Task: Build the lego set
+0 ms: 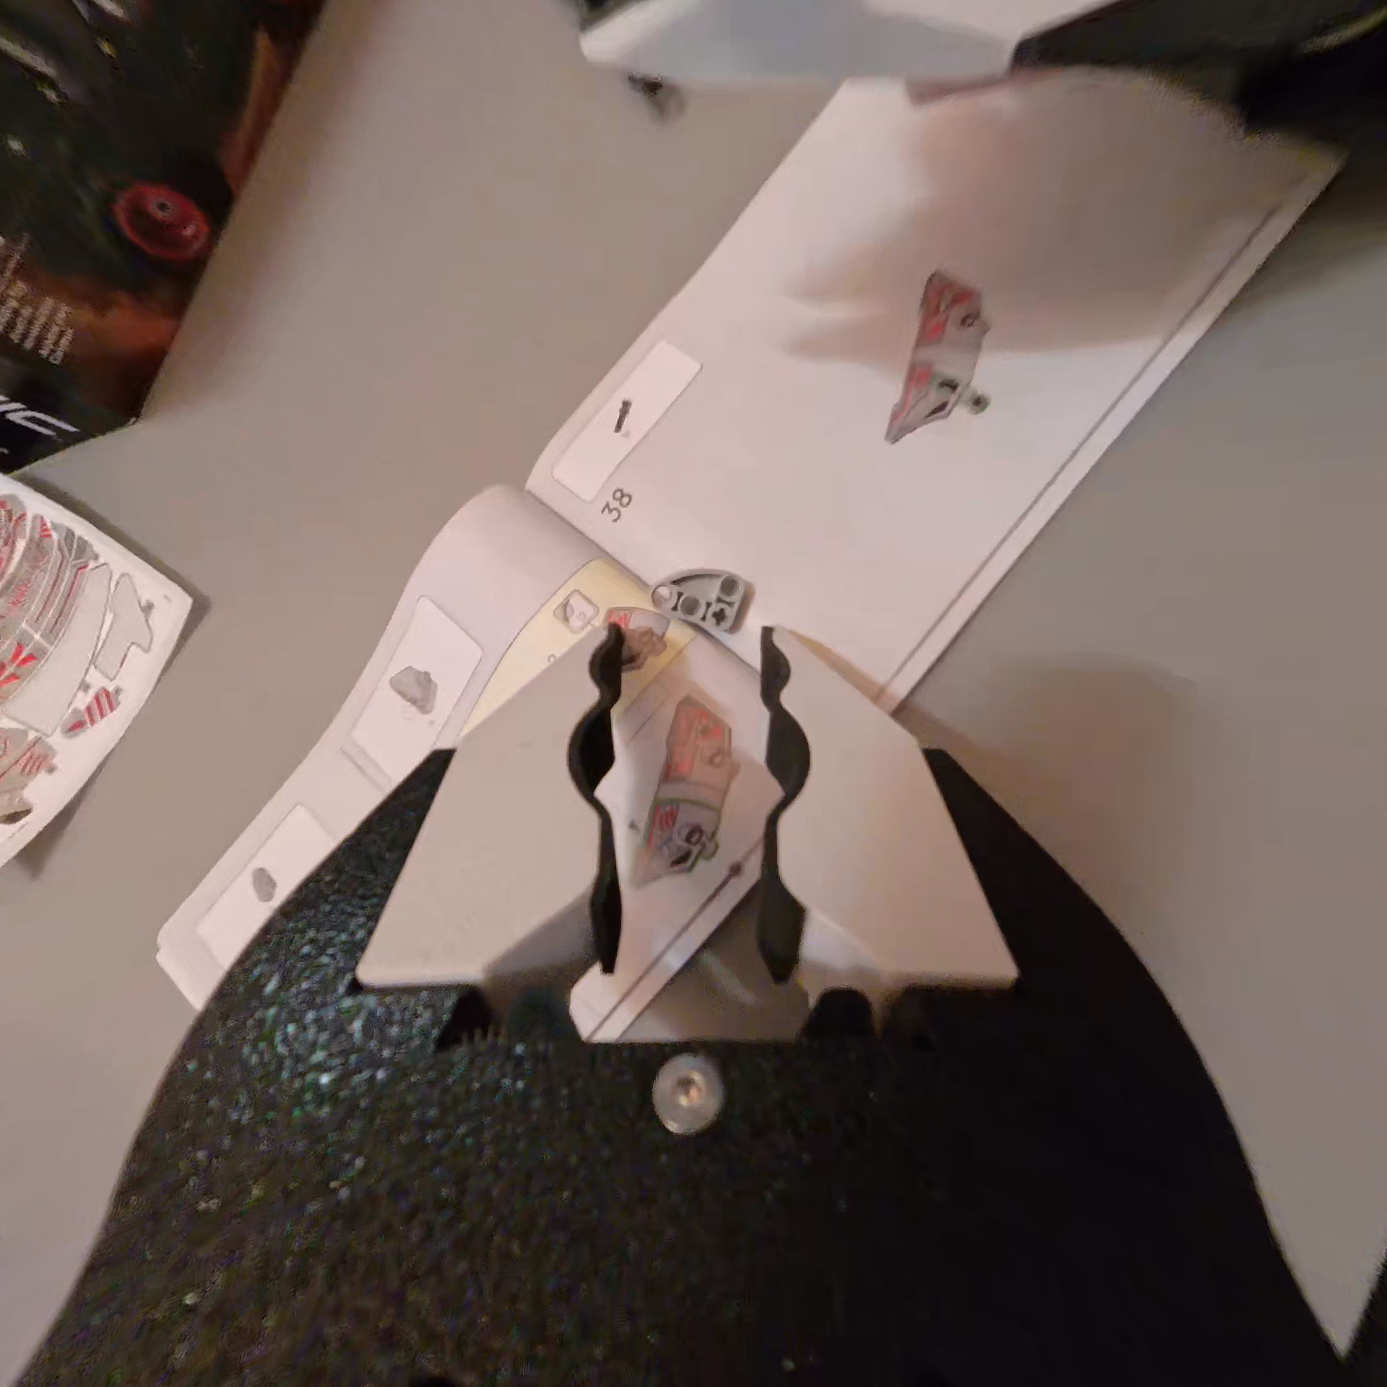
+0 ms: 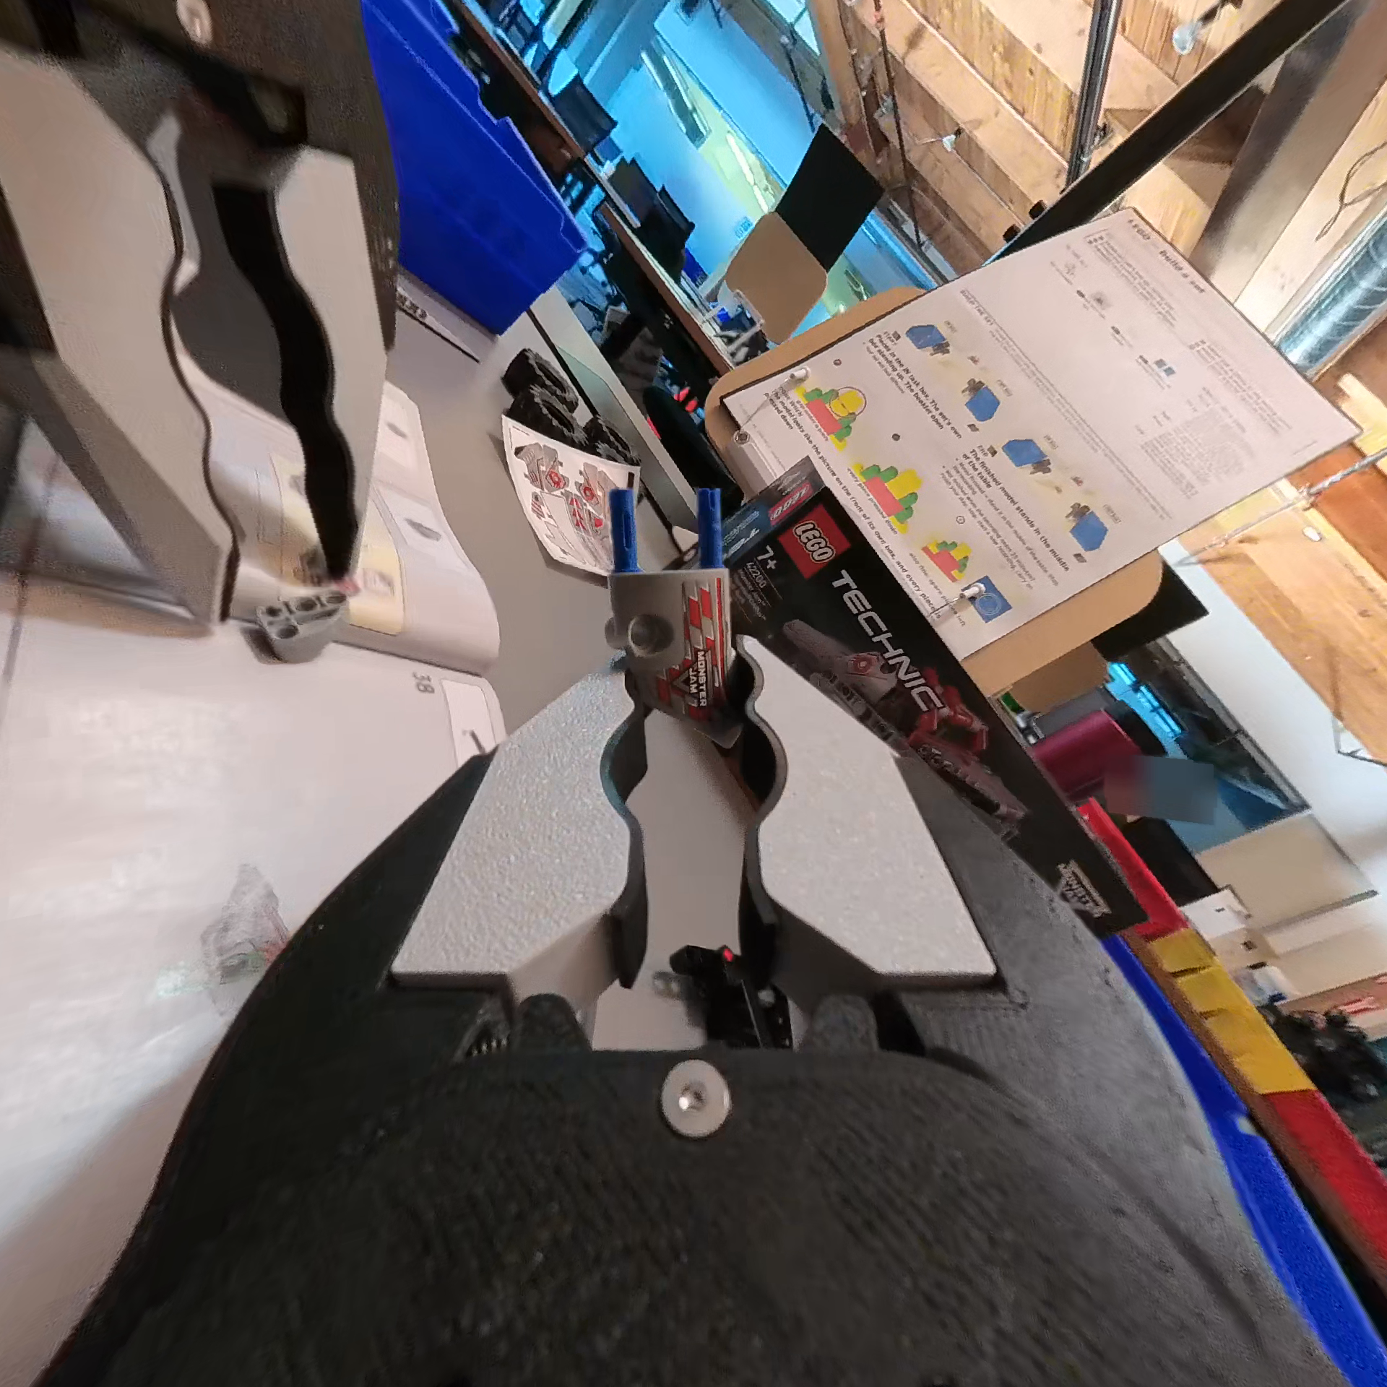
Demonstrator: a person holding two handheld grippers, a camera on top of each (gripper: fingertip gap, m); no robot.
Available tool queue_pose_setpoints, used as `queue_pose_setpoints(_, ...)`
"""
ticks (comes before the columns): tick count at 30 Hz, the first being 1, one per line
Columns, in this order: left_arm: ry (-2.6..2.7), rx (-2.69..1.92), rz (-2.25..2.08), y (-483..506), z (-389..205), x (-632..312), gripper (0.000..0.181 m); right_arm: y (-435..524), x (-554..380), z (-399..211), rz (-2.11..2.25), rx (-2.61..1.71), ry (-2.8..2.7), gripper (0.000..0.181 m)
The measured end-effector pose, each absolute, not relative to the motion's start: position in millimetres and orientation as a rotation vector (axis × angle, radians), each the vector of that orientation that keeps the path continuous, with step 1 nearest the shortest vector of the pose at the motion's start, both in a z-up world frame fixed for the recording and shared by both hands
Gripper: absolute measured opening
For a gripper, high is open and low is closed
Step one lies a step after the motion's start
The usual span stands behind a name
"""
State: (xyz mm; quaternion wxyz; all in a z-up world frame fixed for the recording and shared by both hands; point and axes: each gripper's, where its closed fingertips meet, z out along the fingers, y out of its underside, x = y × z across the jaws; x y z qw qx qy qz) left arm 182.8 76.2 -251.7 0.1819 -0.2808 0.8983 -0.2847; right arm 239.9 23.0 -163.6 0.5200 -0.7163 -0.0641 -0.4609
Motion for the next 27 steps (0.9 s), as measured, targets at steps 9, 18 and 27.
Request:
queue_pose_setpoints(9, 2.527, -0.634, -0.843, 60, -246, 200, 0.030, 9, 246, -159, -0.959, -1.646, -0.025, 0.016)
queue_pose_setpoints(18, 2.930, -0.080, -0.865, 53, -245, 196, 0.038, 14, 238, -157, -0.824, -1.612, -0.038, 0.016)
queue_pose_setpoints(27, 3.030, 0.099, -0.731, 51, -262, 207, 0.023, 9, 241, -157, -0.790, -1.605, -0.008, 0.016)
